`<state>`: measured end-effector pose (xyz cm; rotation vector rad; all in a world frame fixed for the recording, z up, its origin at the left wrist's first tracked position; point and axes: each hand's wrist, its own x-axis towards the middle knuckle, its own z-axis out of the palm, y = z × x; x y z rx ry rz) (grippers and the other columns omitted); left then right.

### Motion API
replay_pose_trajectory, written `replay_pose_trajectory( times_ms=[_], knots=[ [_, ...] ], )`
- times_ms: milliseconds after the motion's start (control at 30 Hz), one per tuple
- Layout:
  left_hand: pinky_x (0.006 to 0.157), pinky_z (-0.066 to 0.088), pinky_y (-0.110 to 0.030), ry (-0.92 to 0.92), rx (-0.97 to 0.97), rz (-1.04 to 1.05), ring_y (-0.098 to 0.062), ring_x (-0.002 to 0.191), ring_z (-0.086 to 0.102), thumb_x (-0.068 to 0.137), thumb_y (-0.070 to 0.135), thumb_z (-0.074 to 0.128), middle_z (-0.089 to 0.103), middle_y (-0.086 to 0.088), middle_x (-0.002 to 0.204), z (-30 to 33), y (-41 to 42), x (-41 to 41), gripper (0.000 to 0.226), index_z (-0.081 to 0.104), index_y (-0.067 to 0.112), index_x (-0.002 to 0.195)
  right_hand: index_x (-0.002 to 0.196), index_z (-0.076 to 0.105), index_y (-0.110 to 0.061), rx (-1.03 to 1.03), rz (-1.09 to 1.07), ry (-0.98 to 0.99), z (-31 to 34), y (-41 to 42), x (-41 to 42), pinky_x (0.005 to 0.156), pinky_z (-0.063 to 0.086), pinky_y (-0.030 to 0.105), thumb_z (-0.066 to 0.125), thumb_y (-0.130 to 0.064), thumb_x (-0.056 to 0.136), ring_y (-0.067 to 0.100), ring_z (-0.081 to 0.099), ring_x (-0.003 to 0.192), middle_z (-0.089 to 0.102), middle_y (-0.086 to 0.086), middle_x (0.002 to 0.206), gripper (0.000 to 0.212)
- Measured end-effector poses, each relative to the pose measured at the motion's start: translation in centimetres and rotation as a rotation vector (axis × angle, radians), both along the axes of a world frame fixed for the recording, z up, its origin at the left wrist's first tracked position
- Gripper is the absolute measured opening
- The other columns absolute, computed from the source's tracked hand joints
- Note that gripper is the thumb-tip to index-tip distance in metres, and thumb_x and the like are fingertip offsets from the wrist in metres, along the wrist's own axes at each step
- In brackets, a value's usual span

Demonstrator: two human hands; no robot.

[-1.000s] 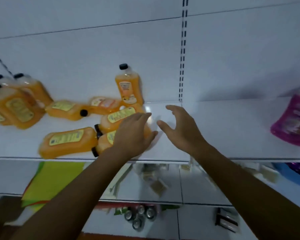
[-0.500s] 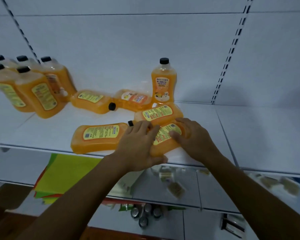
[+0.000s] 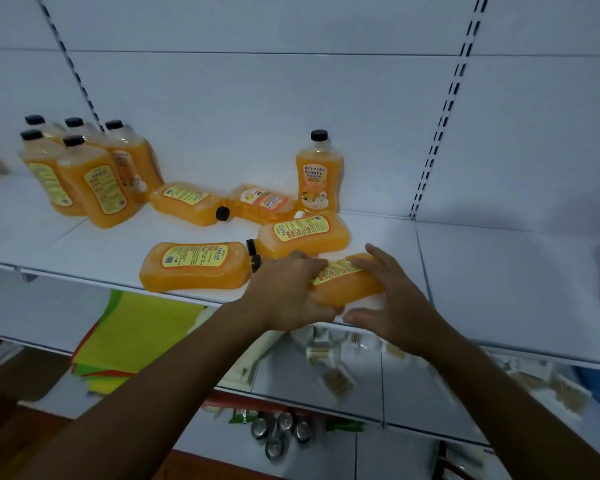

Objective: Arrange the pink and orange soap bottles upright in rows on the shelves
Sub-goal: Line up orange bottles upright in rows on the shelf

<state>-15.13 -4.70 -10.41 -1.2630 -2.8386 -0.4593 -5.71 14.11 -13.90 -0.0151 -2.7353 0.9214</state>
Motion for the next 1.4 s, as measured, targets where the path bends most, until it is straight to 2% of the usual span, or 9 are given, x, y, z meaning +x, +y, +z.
replay_pose_trajectory(
  times_ms=[100,200,300,433,567,667,833,967,1400],
  knots=[
    [0.079,0.048,-0.034,-0.071,-0.01,0.001,-0.021,0.104,0.057,0.064,0.069,0.065,0.058,0.0,0.115,0.5,1.0,1.5,0.082,0.052,0.025,0.132,0.138,0.046,-0.019,0.128,-0.027,0.098,-0.2,0.9,0.9,0.102,0.04,0.035,0.08,-0.026,0.075,0.025,0.042,0.131,0.034,0.004,0.151,0.072],
    [0.09,0.049,-0.036,-0.189,0.056,0.039,-0.017,0.113,0.054,0.07,0.061,0.073,0.057,0.002,0.126,1.5,1.3,2.7,0.079,0.052,0.022,0.135,0.135,0.05,-0.019,0.112,-0.012,0.117,0.1,2.0,1.5,0.097,0.037,0.027,0.08,-0.027,0.074,0.023,0.048,0.126,0.045,0.004,0.144,0.069],
    [0.094,0.05,-0.032,-0.497,0.328,0.077,-0.01,0.113,0.056,0.068,0.056,0.075,0.058,0.006,0.126,3.5,0.0,3.4,0.073,0.057,0.024,0.131,0.131,0.054,-0.023,-0.051,-0.036,0.119,1.1,2.5,1.7,0.093,0.042,0.026,0.079,-0.035,0.075,0.013,0.049,0.113,0.053,-0.004,0.13,0.062],
    [0.079,0.057,-0.035,-0.68,0.697,0.129,-0.015,0.1,0.063,0.069,0.038,0.082,0.064,0.004,0.11,4.7,-3.3,3.8,0.06,0.06,0.03,0.124,0.125,0.056,-0.022,-0.201,-0.056,0.087,2.3,0.9,1.7,0.081,0.053,0.031,0.066,-0.047,0.082,0.013,0.059,0.096,0.057,-0.009,0.11,0.051],
    [0.066,0.052,-0.028,-0.586,0.835,0.3,-0.013,0.091,0.066,0.078,0.036,0.075,0.07,0.0,0.106,4.1,-6.1,4.2,0.049,0.058,0.03,0.124,0.103,0.06,-0.033,-0.468,0.085,-0.037,3.3,-3.4,1.5,0.07,0.058,0.028,0.059,-0.056,0.081,0.008,0.069,0.085,0.069,-0.01,0.099,0.031],
    [0.058,0.045,-0.024,-0.537,0.94,0.456,-0.007,0.072,0.063,0.083,0.042,0.069,0.07,0.001,0.092,3.7,-9.1,4.1,0.036,0.063,0.021,0.112,0.105,0.059,-0.031,-0.54,0.161,-0.098,3.6,-7.5,0.8,0.059,0.05,0.016,0.064,-0.046,0.086,0.003,0.069,0.076,0.071,-0.005,0.096,0.025],
    [0.05,0.041,-0.021,-0.5,1.122,0.634,-0.001,0.051,0.057,0.084,0.042,0.068,0.068,0.002,0.079,3.9,-16.5,3.1,0.038,0.063,0.014,0.108,0.116,0.051,-0.027,-0.536,0.313,-0.209,3.9,-15.0,-1.2,0.077,0.057,0.025,0.082,-0.019,0.074,0.003,0.068,0.088,0.067,-0.009,0.106,0.053],
    [0.045,0.041,-0.014,-0.456,1.192,0.683,0.002,0.051,0.058,0.084,0.039,0.069,0.069,-0.001,0.081,4.2,-23.0,2.1,0.034,0.063,0.012,0.104,0.123,0.05,-0.021,-0.516,0.37,-0.215,3.4,-21.7,-3.8,0.089,0.056,0.04,0.086,-0.019,0.069,0.009,0.067,0.1,0.066,-0.003,0.114,0.065],
    [0.047,0.042,-0.008,-0.303,1.217,0.779,0.006,0.061,0.063,0.087,0.04,0.064,0.068,-0.001,0.088,3.4,-36.4,-1.1,0.041,0.061,0.006,0.109,0.12,0.05,-0.027,-0.508,0.483,-0.274,2.4,-35.4,-9.7,0.087,0.057,0.044,0.082,-0.031,0.073,0.01,0.068,0.097,0.069,-0.007,0.108,0.057]
  ],
)
